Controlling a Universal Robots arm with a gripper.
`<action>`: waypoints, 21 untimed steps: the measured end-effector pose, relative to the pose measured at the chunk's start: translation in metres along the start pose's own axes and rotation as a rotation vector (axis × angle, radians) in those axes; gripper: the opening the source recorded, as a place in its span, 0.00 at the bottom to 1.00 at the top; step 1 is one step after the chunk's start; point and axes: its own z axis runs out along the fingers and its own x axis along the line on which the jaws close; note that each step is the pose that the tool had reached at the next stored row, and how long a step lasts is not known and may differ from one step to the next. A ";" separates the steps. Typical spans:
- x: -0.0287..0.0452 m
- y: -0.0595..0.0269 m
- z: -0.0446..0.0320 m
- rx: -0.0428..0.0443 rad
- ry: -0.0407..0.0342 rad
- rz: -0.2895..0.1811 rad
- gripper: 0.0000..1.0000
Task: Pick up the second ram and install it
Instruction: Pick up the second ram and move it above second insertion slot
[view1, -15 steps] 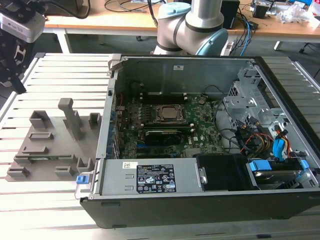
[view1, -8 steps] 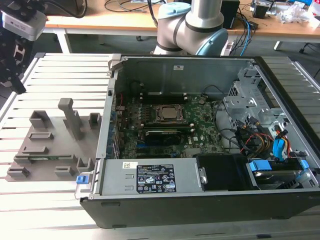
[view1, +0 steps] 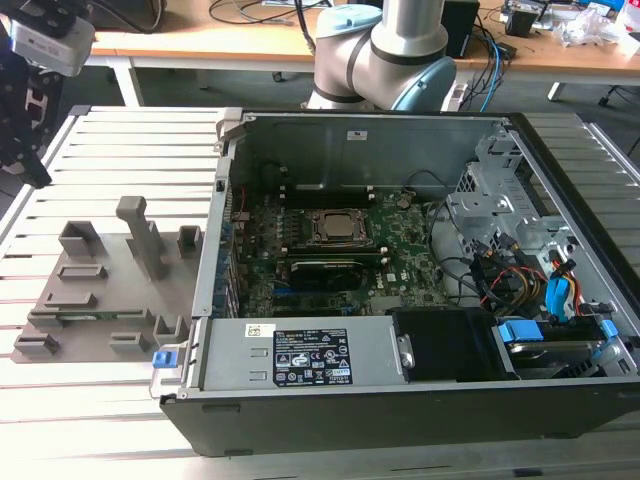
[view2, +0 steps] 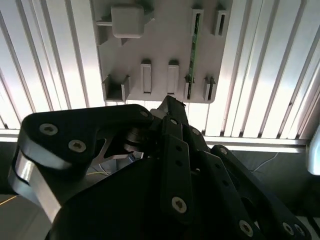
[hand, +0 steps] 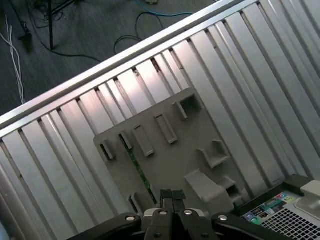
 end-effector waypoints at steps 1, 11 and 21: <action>0.0000 0.0000 0.0000 -0.0004 0.0005 -0.013 0.11; 0.0000 0.0000 0.0000 -0.0047 0.0068 -0.170 0.11; 0.0000 0.0000 0.0000 -0.0073 0.0113 -0.276 0.11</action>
